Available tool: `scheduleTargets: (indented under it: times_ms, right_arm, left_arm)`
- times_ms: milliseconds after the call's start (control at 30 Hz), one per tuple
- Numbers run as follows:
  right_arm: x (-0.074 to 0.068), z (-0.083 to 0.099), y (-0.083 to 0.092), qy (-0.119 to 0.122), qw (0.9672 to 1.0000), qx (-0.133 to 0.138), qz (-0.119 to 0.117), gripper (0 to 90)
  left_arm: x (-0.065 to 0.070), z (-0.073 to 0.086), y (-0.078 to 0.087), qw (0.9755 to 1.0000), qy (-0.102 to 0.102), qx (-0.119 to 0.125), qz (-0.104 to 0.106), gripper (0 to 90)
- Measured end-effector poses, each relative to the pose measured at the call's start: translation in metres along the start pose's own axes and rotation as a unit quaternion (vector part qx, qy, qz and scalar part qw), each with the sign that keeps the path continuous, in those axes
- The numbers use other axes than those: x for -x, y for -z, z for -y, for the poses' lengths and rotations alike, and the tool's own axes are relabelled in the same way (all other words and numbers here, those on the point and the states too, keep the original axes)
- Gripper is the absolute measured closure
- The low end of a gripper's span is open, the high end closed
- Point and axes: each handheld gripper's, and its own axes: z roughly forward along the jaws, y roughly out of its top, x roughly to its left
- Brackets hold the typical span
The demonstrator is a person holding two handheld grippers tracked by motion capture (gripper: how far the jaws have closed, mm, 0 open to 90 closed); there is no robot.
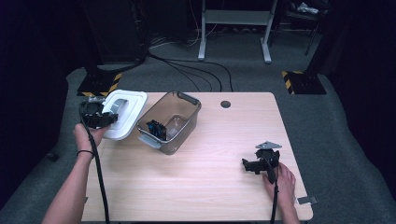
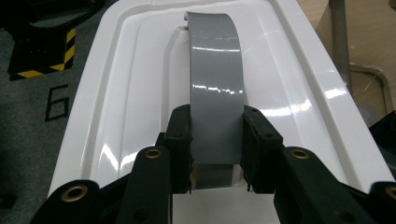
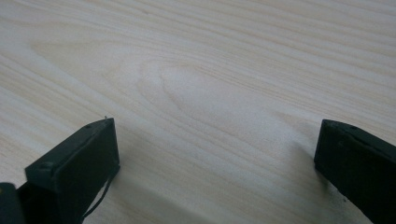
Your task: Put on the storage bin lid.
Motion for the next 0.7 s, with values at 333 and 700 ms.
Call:
scheduleTargets:
  times_ms: [333,700]
  right_arm:
    - [0.0,0.0,0.0,0.0,1.0,0.0,0.0,0.0]
    - [0.0,0.0,0.0,0.0,1.0,0.0,0.0,0.0]
  left_arm:
    - [0.008,-0.02,0.014,0.9998,-0.02,0.008,0.005,67.2]
    - [0.02,-0.037,0.029,0.999,-0.035,0.02,0.018,67.2]
